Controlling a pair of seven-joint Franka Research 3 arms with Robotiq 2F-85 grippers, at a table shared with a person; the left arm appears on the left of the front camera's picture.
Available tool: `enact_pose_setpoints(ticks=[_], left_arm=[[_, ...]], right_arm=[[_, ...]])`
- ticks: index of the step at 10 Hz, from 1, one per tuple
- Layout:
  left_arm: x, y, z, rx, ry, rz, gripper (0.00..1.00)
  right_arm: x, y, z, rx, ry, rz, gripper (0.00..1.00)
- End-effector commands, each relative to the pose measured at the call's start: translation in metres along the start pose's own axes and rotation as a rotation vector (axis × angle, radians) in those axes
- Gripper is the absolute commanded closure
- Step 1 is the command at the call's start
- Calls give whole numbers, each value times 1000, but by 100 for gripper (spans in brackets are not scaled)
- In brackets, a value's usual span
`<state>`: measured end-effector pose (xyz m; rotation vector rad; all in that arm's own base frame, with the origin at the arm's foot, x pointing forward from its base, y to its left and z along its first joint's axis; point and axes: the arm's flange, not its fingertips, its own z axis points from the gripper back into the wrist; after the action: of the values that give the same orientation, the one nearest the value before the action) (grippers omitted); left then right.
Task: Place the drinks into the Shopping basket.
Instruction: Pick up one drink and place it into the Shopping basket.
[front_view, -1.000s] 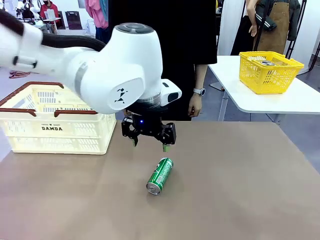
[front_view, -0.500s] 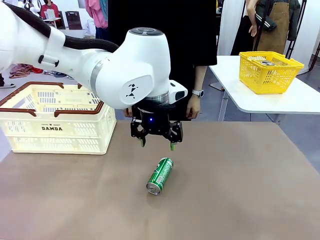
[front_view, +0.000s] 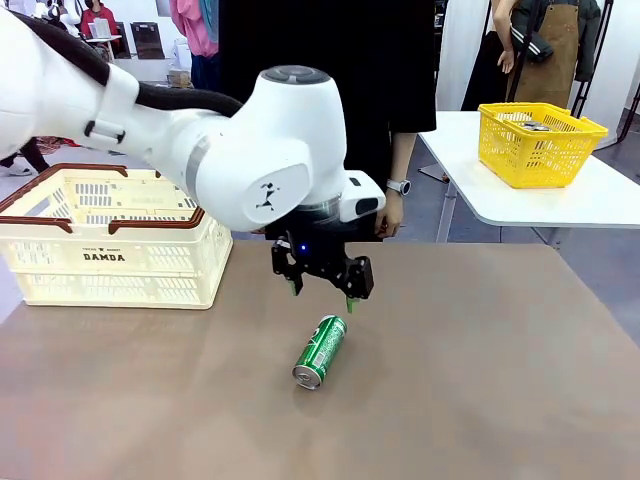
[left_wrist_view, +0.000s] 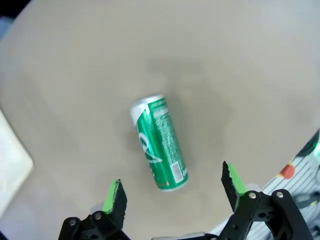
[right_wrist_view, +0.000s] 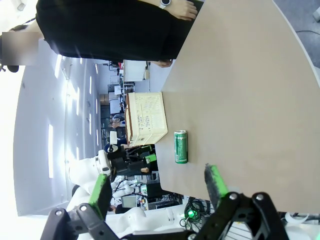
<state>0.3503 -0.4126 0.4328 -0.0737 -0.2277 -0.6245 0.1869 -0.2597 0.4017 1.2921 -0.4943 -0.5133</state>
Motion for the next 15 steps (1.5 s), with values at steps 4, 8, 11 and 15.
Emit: enact_pose_setpoints(ticks=[4,8,11,15], left_arm=[[4,9,-5,-12,-45,-111,0],[11,19,-69,-39,93,-9,0],[11,20,-116,-94,184,19,0],[16,22,-144,-62,228,67,0]], right_arm=[[1,3,0,16,-9,11,0],[1,3,0,16,-9,11,0],[1,3,0,16,-9,11,0],[1,3,0,16,-9,11,0]])
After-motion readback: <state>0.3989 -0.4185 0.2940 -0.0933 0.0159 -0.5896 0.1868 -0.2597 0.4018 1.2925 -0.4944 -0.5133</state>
